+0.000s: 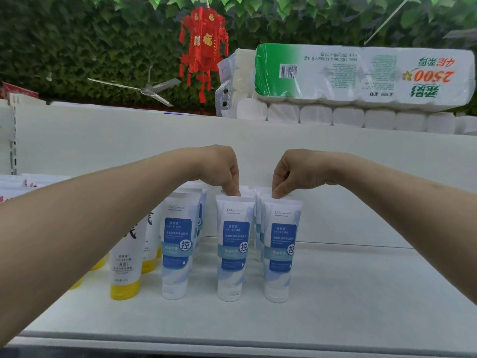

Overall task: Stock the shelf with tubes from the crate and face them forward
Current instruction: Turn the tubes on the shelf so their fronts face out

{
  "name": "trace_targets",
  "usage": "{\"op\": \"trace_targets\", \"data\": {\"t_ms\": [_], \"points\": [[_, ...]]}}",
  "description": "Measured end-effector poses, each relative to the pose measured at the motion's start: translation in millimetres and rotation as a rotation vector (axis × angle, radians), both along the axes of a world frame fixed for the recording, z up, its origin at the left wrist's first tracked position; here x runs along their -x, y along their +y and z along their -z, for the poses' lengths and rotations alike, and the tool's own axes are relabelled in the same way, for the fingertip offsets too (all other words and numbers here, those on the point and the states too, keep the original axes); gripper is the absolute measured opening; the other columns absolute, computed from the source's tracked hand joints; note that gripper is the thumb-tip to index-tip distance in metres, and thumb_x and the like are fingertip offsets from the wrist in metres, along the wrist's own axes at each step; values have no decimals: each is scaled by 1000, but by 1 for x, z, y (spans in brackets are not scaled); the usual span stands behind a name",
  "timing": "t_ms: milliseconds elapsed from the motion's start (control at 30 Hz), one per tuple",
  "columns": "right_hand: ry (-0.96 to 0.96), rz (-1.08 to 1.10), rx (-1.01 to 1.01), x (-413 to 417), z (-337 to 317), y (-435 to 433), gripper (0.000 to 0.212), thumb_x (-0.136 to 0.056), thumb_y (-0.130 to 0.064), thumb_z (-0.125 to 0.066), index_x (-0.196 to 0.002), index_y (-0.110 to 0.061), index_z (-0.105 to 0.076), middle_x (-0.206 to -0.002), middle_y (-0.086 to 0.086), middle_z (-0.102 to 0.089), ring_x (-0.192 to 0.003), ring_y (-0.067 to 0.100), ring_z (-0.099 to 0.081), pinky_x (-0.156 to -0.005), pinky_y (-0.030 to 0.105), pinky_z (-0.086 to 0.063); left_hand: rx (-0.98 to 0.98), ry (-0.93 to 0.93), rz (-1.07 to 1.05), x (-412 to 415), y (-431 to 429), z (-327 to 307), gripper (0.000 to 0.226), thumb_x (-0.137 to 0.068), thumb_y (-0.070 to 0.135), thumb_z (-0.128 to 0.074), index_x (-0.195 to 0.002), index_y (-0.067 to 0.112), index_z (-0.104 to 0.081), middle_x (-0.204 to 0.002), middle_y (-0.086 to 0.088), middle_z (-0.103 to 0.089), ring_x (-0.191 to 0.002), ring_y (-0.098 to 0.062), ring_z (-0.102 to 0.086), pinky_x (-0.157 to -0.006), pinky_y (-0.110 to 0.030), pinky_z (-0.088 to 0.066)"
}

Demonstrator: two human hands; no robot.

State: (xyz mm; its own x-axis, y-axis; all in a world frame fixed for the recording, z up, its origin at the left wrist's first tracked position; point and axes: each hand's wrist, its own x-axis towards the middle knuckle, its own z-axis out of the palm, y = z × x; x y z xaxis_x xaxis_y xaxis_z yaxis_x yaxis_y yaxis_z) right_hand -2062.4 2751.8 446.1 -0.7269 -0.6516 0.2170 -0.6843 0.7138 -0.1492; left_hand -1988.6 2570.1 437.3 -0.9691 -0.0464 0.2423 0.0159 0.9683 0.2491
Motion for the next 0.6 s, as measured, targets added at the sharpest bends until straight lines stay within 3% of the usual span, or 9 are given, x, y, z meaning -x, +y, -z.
{"op": "trace_targets", "data": {"t_ms": [267, 600], "points": [[-8, -3, -22, -1, -2, -2, 7, -83, -26, -78, -77, -24, -75, -84, -9, -72, -83, 8, -61, -72, 23, -44, -5, 8, 11, 0, -4, 1, 8, -82, 20, -76, -82, 12, -75, -89, -1, -73, -93, -21, -66, -92, -39, -54], [-19, -10, -42, -2, -3, -2, 7, -83, -26, -77, -77, -25, -75, -86, -10, -73, -88, 10, -63, -78, 26, -46, -23, 5, 19, 0, -3, 0, 8, -82, 18, -76, -82, 10, -75, -89, -2, -73, -93, -22, -66, -94, -41, -53]]}}
